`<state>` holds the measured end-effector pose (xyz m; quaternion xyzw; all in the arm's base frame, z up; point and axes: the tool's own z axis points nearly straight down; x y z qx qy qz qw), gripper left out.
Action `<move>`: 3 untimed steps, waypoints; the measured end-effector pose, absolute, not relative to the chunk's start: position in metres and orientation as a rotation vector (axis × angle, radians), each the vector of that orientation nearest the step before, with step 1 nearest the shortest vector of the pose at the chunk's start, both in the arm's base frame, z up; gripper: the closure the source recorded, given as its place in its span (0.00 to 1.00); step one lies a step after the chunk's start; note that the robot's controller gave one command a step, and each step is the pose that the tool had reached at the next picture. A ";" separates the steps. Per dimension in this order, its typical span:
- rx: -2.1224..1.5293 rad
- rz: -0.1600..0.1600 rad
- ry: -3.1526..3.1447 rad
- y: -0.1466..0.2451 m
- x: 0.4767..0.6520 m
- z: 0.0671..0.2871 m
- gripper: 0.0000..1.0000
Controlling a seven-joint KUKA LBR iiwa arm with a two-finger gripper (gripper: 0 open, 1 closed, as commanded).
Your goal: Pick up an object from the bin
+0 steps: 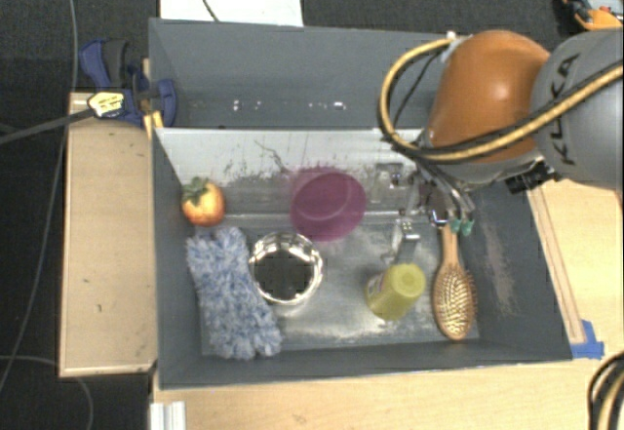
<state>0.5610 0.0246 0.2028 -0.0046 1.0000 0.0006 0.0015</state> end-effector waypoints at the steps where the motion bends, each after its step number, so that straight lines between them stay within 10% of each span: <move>1: -0.014 0.002 3.139 0.025 0.561 0.203 0.00; 3: -0.013 0.003 3.134 0.051 0.565 0.154 0.00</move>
Offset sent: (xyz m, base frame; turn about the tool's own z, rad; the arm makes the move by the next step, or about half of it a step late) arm -0.0072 0.0120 -0.0209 0.0486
